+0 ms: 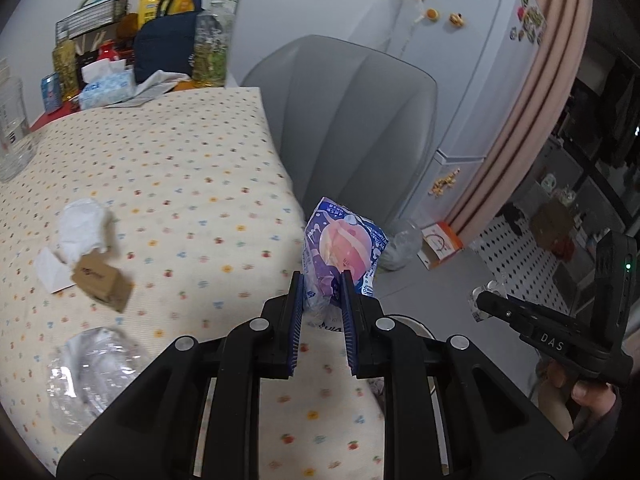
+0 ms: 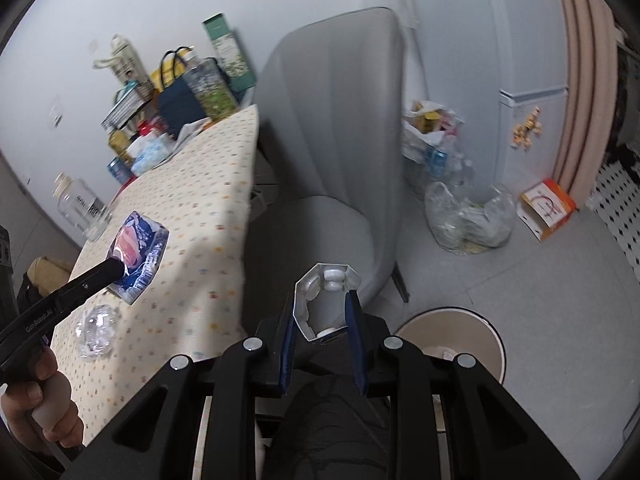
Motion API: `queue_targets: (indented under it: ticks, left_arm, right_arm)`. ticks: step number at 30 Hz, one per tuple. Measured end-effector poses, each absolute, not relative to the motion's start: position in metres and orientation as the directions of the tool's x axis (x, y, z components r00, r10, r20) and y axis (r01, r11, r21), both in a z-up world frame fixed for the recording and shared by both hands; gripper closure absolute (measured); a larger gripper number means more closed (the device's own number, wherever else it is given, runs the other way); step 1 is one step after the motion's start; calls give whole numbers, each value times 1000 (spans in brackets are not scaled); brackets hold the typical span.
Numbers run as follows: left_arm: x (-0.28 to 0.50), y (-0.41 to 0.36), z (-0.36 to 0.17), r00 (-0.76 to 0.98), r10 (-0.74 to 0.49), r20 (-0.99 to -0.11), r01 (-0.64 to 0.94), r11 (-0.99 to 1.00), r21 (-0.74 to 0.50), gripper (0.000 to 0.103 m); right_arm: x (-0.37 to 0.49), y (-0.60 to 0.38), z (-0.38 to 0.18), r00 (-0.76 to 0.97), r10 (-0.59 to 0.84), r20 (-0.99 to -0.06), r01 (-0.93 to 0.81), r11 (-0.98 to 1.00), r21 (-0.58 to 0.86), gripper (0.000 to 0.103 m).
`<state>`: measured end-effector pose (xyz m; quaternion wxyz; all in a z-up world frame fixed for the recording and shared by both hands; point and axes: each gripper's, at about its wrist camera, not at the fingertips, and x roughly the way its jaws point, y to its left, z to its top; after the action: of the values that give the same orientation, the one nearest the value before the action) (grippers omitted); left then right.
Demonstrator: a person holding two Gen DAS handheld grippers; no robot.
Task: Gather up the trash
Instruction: 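Carry the packet with the left tool while the right tool carries the tray to the bin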
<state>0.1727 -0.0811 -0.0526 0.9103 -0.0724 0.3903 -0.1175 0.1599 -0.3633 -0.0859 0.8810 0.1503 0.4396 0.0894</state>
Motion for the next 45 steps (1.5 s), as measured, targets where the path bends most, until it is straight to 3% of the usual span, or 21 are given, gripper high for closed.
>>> queue_targets:
  ticks: [17, 19, 22, 33, 45]
  left_arm:
    - [193, -162, -80, 582, -285, -762, 253, 954, -164, 85]
    - [193, -167, -81, 578, -280, -766, 255, 954, -157, 85]
    - [194, -173, -84, 572, -274, -773, 256, 955, -149, 85]
    - [199, -189, -94, 539, -281, -794, 283, 948, -144, 85]
    - [200, -265, -119, 436, -352, -828, 416, 895, -162, 85]
  right_arm:
    - [163, -438, -138, 576, 265, -773, 117, 910, 399, 78]
    - [165, -440, -143, 571, 268, -776, 120, 908, 401, 76]
    - [166, -444, -149, 576, 253, -777, 130, 910, 393, 52]
    - [158, -463, -150, 589, 235, -773, 169, 900, 402, 51]
    - [120, -531, -136, 632, 141, -762, 287, 871, 399, 46]
